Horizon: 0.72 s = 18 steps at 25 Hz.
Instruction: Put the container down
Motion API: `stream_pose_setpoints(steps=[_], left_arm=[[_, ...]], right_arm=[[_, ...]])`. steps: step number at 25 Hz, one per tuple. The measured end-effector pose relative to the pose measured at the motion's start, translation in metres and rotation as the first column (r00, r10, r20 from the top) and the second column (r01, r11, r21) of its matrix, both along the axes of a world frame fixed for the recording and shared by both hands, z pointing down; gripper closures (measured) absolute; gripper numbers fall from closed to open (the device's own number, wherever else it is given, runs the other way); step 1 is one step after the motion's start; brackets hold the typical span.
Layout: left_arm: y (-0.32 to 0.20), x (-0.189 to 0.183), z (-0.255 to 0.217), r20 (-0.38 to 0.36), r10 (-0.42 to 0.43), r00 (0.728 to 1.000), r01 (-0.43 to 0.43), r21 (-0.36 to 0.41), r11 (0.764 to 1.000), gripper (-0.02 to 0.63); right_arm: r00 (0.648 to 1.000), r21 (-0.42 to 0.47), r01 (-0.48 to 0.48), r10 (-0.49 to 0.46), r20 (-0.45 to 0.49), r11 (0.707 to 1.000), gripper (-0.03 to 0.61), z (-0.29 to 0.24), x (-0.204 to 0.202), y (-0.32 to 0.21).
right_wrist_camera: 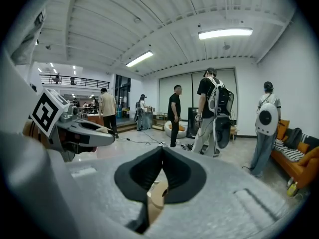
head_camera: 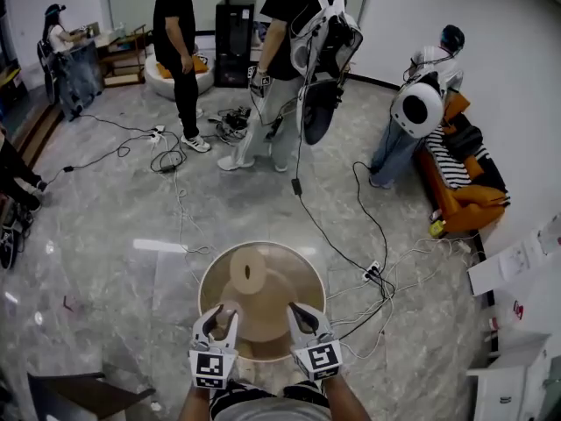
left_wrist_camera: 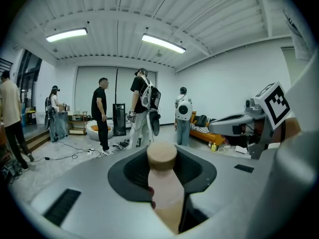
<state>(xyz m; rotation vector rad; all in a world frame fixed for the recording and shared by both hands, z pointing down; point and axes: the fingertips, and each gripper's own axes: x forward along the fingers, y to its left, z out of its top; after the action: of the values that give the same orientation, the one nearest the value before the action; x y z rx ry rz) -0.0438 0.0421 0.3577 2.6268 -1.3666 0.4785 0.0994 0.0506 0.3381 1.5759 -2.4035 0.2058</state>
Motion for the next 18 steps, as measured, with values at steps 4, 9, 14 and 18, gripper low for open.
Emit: stream_pose_setpoints(steps=[4,9,14,18], left_arm=[[-0.015,-0.013,0.014,-0.008,0.032,0.999,-0.032,-0.015,0.999,0.479],[-0.031,-0.025,0.032,-0.013,0.075,0.997,-0.076,-0.027,0.997,0.479],[-0.051,-0.03,0.055,-0.011,0.086,0.996,-0.087,-0.048,0.995,0.479],[-0.064,-0.031,0.077,-0.008,0.088,0.996,-0.088,-0.064,0.994,0.48]], right_arm=[[0.999,-0.012,-0.034,0.034,-0.009,0.999,0.578,0.011,-0.014,-0.013],[0.998,-0.005,-0.06,0.06,-0.019,0.998,0.578,0.024,-0.029,-0.031],[0.998,-0.013,-0.06,0.06,-0.009,0.998,0.578,0.036,-0.038,-0.054],[0.998,-0.056,-0.046,0.045,-0.034,0.997,0.578,0.063,-0.038,-0.064]])
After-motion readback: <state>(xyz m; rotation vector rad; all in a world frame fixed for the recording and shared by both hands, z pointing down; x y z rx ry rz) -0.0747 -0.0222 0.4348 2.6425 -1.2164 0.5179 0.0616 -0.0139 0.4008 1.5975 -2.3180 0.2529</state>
